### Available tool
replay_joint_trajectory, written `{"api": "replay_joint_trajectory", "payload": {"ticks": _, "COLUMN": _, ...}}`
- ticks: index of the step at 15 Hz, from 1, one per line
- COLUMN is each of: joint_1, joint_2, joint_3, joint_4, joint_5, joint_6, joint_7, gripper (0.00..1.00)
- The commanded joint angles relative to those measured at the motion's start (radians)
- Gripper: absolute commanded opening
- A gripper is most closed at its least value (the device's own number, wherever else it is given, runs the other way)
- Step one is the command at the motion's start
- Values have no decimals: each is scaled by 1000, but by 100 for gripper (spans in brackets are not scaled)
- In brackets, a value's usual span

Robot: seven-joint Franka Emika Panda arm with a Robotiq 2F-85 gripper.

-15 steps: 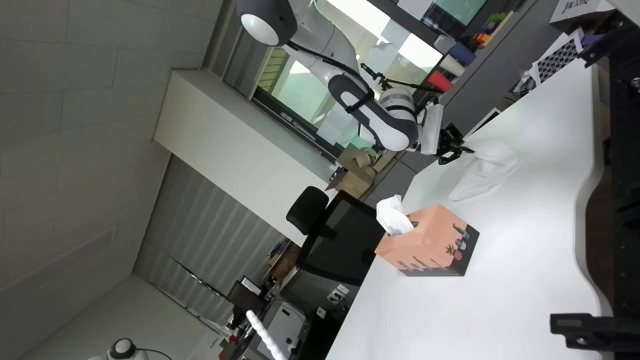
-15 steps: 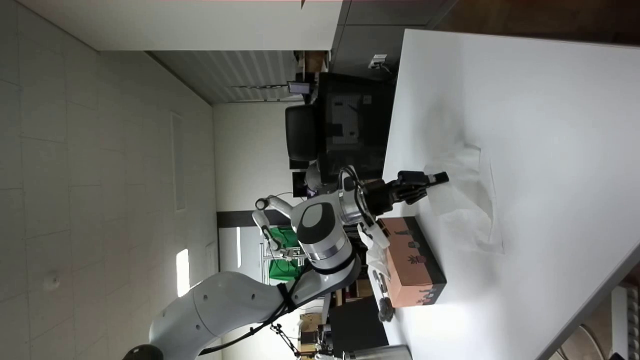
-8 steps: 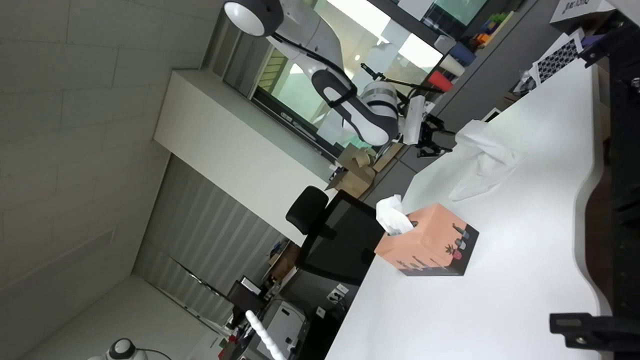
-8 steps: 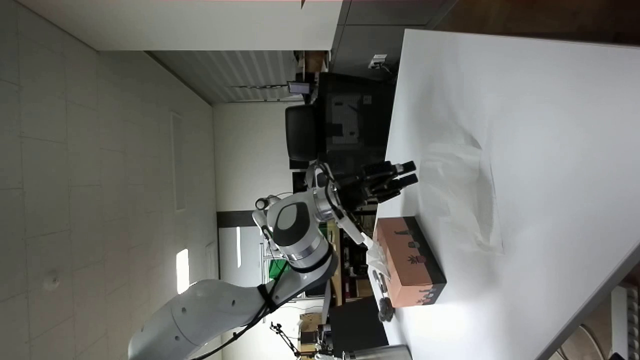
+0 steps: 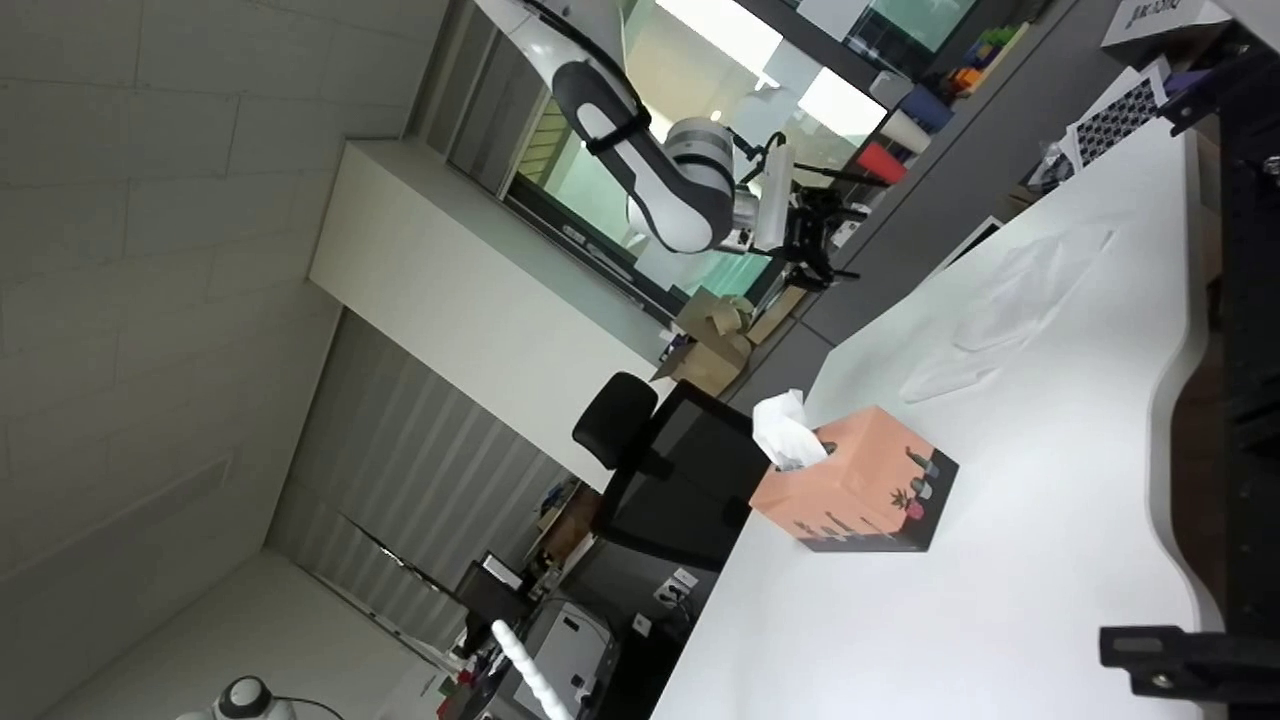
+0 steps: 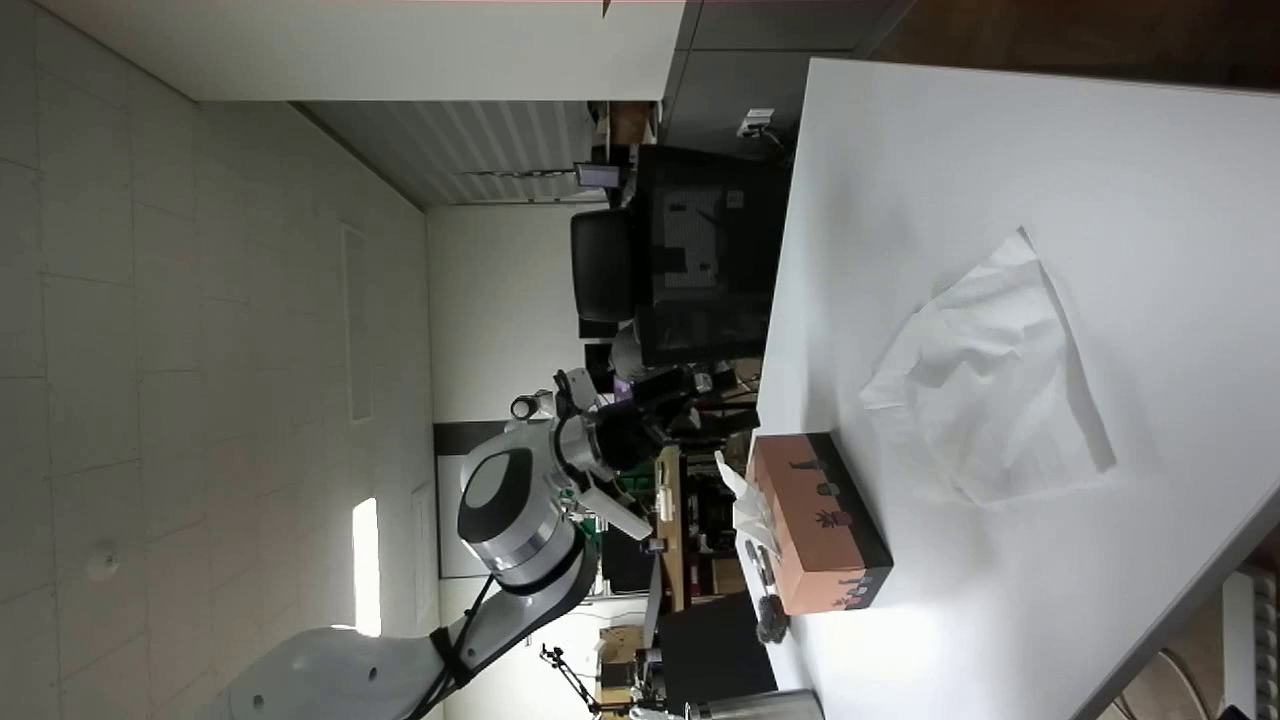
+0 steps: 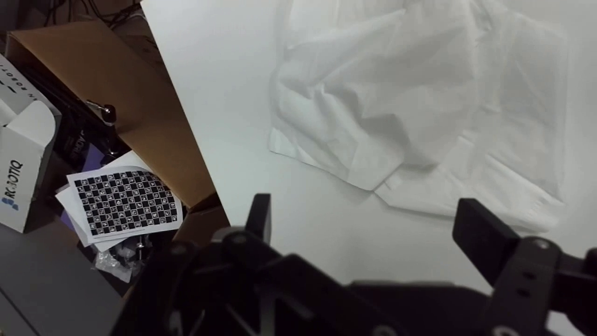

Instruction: Take a tissue from the tissue box and put it on the table

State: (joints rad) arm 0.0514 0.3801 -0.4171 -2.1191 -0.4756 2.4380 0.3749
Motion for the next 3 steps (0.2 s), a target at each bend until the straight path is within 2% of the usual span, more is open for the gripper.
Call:
{"api": "replay_joint_trajectory", "payload": {"ticks": 1, "joint_1": -35, "joint_2": -14, "joint_3": 37, "joint_4": -4, "joint_5": -20, "joint_6": -10, "joint_7": 11, "gripper": 100}}
{"api": "replay_joint_trajectory", "payload": {"ticks": 3, "joint_1": -35, "joint_2": -18, "joint_3": 37, "joint_4": -12, "joint_5": -21, "joint_6": -10, "joint_7": 12, "gripper": 100}}
